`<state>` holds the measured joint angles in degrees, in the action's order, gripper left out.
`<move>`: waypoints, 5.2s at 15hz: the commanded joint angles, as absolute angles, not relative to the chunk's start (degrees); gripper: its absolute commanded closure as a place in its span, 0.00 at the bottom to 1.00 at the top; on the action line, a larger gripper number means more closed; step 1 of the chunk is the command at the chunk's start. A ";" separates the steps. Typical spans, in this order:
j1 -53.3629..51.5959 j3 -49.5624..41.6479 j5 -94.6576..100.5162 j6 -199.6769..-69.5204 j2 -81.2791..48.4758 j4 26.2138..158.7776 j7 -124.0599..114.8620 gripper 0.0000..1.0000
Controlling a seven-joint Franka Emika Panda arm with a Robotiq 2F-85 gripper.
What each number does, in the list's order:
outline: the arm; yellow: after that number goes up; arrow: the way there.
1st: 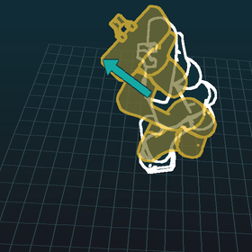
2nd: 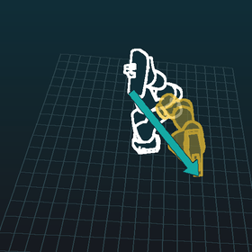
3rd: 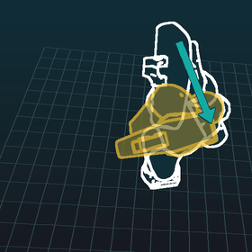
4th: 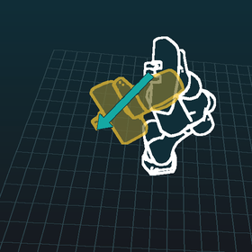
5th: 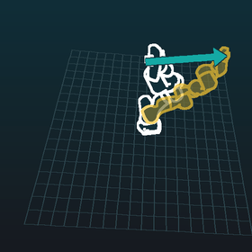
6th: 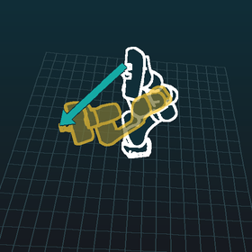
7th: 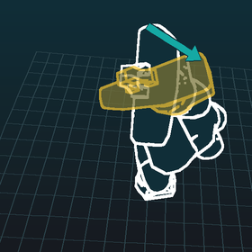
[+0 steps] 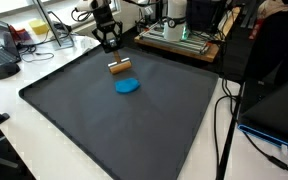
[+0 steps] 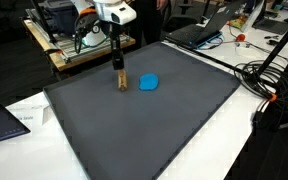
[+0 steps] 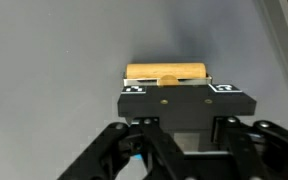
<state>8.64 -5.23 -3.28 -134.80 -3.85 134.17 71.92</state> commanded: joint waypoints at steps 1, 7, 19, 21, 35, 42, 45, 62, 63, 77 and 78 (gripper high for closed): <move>8.41 -5.54 -3.18 -136.34 -1.64 136.67 70.78 0.78; 7.78 -5.18 -3.78 -136.71 0.57 137.55 69.73 0.78; 3.19 -4.53 -11.73 -134.56 4.22 134.25 62.85 0.78; 2.81 -4.61 -15.53 -135.96 3.42 133.38 61.27 0.78; 2.73 -4.15 -21.02 -141.27 1.59 133.60 58.18 0.53; 2.78 -3.63 -18.47 -143.44 -0.47 132.56 54.17 0.78; 2.85 -3.38 -17.94 -145.05 -0.53 132.71 51.95 0.78; -0.96 0.81 9.12 -142.40 -0.33 129.98 12.44 0.78; -1.52 1.35 10.31 -141.47 -0.31 129.68 11.10 0.78; -8.41 7.64 28.15 -127.19 -5.04 123.86 0.43 0.78; -8.79 7.86 28.57 -126.74 -5.82 123.45 0.72 0.78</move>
<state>-7.65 7.18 26.05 -129.54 -3.29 126.12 0.33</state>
